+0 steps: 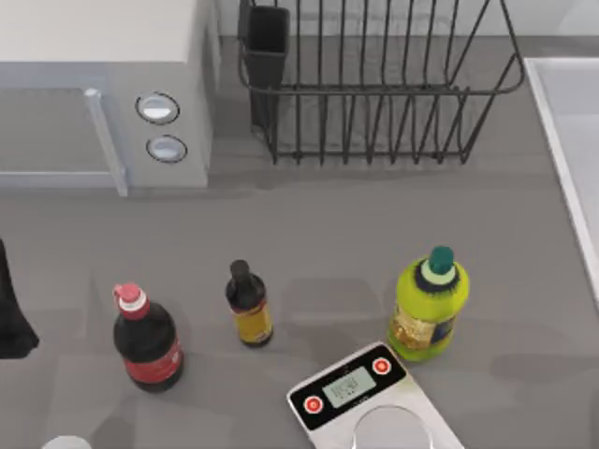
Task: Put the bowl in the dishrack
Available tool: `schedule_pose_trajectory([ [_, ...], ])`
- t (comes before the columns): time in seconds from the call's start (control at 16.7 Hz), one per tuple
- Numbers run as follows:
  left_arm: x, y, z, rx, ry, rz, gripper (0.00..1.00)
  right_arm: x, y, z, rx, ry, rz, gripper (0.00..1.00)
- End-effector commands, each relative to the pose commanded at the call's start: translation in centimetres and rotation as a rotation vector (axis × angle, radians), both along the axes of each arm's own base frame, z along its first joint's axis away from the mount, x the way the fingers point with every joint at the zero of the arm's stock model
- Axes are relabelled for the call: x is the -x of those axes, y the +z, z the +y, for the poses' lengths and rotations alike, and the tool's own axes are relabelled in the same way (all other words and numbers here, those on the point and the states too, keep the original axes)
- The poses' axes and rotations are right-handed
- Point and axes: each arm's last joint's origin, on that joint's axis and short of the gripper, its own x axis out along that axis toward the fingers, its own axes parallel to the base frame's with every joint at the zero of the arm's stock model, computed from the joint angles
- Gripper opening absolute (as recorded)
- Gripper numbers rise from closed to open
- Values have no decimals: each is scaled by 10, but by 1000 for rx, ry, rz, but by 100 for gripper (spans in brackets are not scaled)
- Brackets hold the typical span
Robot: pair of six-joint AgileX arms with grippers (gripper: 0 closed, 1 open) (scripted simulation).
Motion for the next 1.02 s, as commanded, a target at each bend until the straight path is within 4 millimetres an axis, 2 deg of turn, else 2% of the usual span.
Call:
schedule_pose_trajectory([
  [0.3, 0, 0, 0, 0, 0, 0, 100, -31, -4, -58, -112, -4, 249, 100],
  [0.48, 0, 0, 0, 0, 0, 0, 100, -40, -6, -80, -151, -2, 306, 100],
  [0.9, 0, 0, 0, 0, 0, 0, 100, -42, -8, -83, -157, 1, 316, 100],
  [1.02, 0, 0, 0, 0, 0, 0, 100, -44, -18, -84, -162, -1, 320, 100],
])
